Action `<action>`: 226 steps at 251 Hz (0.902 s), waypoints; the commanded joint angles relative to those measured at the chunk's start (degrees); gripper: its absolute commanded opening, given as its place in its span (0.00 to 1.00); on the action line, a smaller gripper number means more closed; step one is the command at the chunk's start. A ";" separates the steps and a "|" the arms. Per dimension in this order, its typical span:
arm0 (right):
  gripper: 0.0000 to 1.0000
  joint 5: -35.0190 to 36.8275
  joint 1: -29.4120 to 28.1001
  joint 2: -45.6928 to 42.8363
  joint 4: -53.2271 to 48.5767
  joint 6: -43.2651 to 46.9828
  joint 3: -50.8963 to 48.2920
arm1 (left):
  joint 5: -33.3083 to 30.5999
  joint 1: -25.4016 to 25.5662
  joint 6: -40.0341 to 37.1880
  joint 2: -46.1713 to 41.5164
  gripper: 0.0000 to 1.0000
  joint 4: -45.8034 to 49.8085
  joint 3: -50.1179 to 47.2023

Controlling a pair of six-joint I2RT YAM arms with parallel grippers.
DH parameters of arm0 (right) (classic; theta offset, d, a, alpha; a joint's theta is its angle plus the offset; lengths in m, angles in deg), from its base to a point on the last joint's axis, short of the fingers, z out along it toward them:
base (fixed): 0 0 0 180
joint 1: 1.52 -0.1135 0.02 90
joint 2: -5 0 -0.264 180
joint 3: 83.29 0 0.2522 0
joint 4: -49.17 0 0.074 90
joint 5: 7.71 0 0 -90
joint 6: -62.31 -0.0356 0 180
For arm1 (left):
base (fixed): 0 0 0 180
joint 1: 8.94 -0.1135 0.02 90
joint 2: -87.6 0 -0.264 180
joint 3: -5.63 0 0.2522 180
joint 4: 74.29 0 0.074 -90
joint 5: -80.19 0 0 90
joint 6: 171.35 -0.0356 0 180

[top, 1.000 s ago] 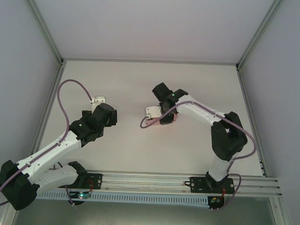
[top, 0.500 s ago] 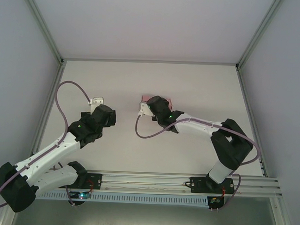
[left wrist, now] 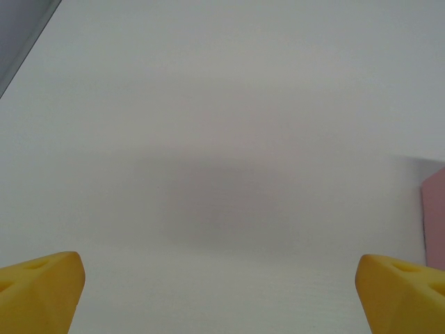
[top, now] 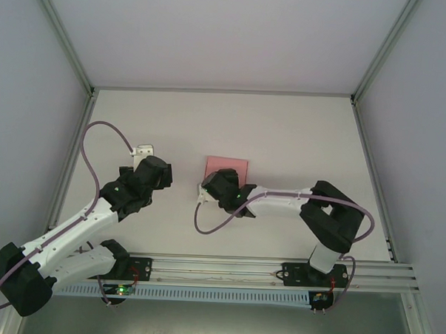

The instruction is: Assemble paper box

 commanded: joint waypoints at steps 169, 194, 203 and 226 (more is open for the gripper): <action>0.98 -13.20 48.40 -42.86 47.13 -52.75 -40.07 | -9.88 -16.30 -20.01 0.41 1.00 -45.54 -19.26; 0.98 -16.46 49.49 -40.43 49.18 -46.95 -40.22 | -6.16 -19.42 -23.58 3.02 1.00 -54.41 -22.02; 0.98 -16.32 49.67 -38.32 49.99 -46.67 -39.91 | -4.69 -20.78 -22.71 4.45 0.99 -52.89 -20.93; 0.98 -19.56 50.89 -28.53 64.02 -45.90 -42.32 | 0.67 -24.40 -23.09 10.41 1.00 -58.00 -20.96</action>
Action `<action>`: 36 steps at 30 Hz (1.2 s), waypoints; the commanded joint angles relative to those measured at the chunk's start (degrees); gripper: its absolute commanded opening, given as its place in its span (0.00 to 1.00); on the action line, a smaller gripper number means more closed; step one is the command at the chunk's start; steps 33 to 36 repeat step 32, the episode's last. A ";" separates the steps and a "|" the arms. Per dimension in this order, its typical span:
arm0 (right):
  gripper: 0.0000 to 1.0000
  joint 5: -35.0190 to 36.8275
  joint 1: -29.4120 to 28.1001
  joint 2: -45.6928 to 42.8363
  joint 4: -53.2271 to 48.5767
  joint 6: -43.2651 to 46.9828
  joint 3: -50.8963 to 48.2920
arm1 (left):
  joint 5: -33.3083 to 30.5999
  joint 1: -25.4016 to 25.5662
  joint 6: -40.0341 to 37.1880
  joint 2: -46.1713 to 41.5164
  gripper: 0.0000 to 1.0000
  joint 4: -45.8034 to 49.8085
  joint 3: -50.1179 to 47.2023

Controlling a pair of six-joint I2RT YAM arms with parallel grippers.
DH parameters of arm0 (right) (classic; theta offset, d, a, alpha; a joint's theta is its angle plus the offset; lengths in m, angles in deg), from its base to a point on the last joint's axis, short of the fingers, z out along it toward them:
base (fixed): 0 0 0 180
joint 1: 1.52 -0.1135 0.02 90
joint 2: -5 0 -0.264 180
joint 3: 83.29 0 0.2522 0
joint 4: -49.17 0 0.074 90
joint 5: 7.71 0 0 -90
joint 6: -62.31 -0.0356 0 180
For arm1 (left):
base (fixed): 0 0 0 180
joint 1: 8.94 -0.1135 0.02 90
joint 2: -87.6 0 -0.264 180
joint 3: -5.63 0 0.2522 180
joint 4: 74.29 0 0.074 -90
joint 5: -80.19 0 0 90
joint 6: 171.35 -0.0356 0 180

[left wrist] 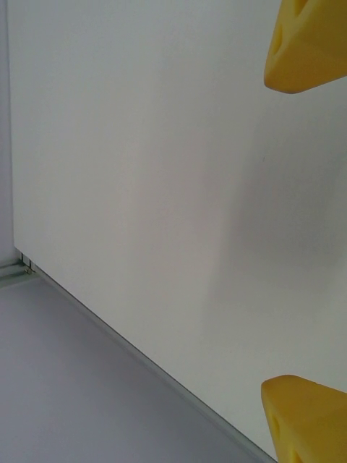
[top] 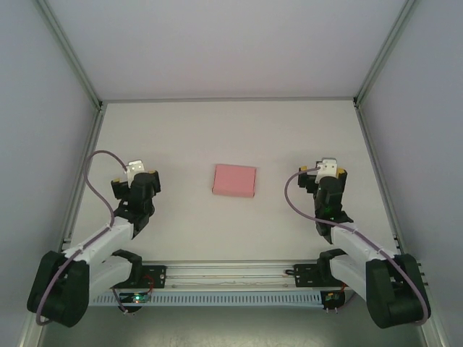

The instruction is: Assemble paper box

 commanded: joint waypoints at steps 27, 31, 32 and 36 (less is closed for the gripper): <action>0.98 -20.83 9.20 27.11 24.02 -0.32 6.39 | 27.69 -12.10 -7.33 28.82 1.00 -36.14 2.60; 0.98 -20.41 9.21 26.98 23.85 -0.42 6.37 | 27.73 -12.08 -7.28 28.72 1.00 -35.92 2.65; 0.99 -20.46 9.15 26.94 23.91 -0.49 6.40 | 27.73 -12.07 -7.33 28.72 1.00 -35.95 2.63; 0.99 -20.46 9.15 26.94 23.91 -0.49 6.40 | 27.73 -12.07 -7.33 28.72 1.00 -35.95 2.63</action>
